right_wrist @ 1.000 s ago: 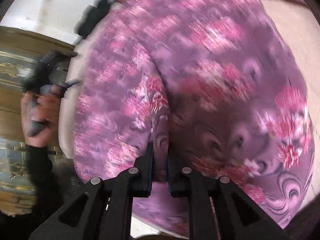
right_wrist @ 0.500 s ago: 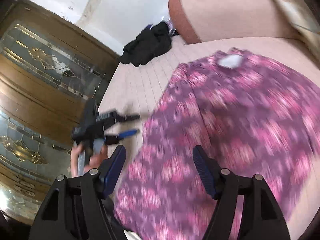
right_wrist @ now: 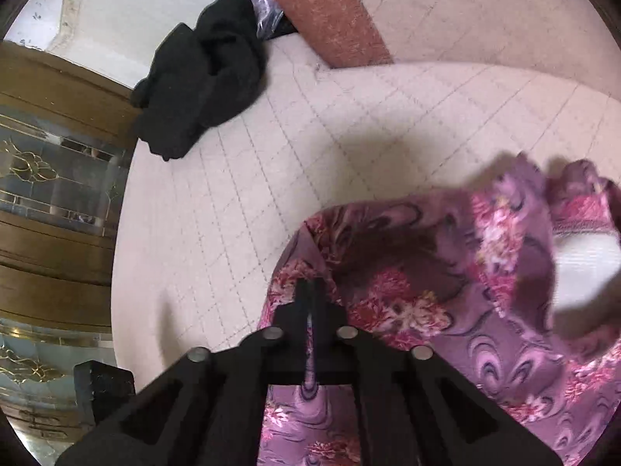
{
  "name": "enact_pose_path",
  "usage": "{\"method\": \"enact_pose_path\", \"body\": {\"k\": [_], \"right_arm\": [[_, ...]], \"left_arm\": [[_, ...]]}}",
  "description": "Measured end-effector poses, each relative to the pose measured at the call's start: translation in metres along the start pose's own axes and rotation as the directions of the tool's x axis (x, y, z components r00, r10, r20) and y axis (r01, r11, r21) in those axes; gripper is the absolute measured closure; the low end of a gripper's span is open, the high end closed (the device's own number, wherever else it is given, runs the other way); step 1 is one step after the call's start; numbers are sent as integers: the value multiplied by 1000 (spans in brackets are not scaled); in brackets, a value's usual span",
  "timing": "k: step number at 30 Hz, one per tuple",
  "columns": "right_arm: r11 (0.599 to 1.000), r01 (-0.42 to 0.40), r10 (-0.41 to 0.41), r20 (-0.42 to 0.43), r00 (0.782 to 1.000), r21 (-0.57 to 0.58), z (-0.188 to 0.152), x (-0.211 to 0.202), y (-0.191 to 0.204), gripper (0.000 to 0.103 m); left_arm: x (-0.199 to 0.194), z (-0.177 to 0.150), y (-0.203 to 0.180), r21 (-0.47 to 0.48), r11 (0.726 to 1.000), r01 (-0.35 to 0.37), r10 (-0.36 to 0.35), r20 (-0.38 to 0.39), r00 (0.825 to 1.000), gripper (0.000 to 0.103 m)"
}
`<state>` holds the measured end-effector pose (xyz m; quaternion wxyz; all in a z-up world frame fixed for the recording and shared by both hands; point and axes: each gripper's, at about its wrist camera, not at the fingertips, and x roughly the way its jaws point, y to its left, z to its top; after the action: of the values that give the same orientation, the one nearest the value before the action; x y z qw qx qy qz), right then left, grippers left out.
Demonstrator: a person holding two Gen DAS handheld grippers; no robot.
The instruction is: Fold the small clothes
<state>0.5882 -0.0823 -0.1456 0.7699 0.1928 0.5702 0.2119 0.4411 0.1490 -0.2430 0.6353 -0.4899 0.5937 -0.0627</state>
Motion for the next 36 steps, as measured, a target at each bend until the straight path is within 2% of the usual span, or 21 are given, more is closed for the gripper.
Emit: {"method": "enact_pose_path", "body": {"k": [1,4,7,9,10,11,12,13,14,15,16,17,18,21,23,26,31,33,34,35,36], "right_arm": [[1000,12,-12,35,999,-12,-1,-11,-1,103],[1000,9,-9,67,998,4,-2,-29,-14,103],[998,-65,65,40,997,-3,0,-30,-18,101],[996,-89,88,16,996,32,2,-22,-18,62],[997,-73,72,31,997,32,3,-19,-15,29],[998,-53,52,38,998,24,4,-15,-12,26],[998,-57,57,15,998,19,6,-6,-6,26],[998,-66,66,3,998,21,6,-1,-4,33],[999,-36,37,-26,999,28,7,11,0,50],[1000,-13,14,-42,999,27,7,18,1,57],[1000,6,-4,-72,997,20,6,30,3,74],[1000,17,-16,-92,996,13,5,36,5,97],[1000,30,-30,-98,995,0,3,36,7,97],[999,-34,35,31,999,-25,-1,-13,11,98],[999,-38,38,78,996,-14,-5,-34,2,98],[998,59,-57,41,997,-31,-11,-33,-10,98],[1000,28,-28,41,999,-11,-12,-36,-22,98],[999,29,-28,32,999,-20,-12,-34,-20,98],[999,32,-31,27,999,-31,-12,-32,-17,98],[999,35,-34,25,999,-37,-10,-32,-14,98],[999,32,-31,25,999,-44,-8,-30,-10,98]], "left_arm": [[1,-1,-2,7,1000,-8,8,0,1000,69],[3,-4,-6,18,1000,-2,2,-17,1000,69],[3,-3,0,-13,1000,14,-14,-16,1000,67],[3,-2,4,-30,999,26,-26,-18,999,67],[3,-2,4,-32,999,27,-28,-18,999,67],[3,-2,3,-29,999,25,-25,-17,1000,67],[2,-2,2,-25,999,19,-20,-13,1000,67],[2,-2,2,-23,1000,16,-16,-10,1000,67],[3,-2,1,-26,1000,15,-15,-8,1000,67],[3,-2,1,-27,1000,15,-16,-9,1000,67],[3,-2,1,-25,1000,15,-15,-10,1000,67],[3,-2,1,-25,1000,15,-15,-12,1000,67],[3,-2,1,-29,999,18,-18,-13,1000,67],[-1,-1,4,-42,999,31,-31,-11,999,64],[-2,-1,4,-41,998,38,-38,-9,999,61],[1,-3,0,-23,999,40,-40,-13,999,60],[-3,1,3,-49,995,83,-82,14,997,60],[-3,2,2,-44,996,77,-76,21,997,62],[-2,2,0,-36,996,82,-82,16,997,64],[-1,1,-3,-28,996,88,-87,11,996,71],[-1,-2,-6,-14,996,85,-85,10,996,92]]}}
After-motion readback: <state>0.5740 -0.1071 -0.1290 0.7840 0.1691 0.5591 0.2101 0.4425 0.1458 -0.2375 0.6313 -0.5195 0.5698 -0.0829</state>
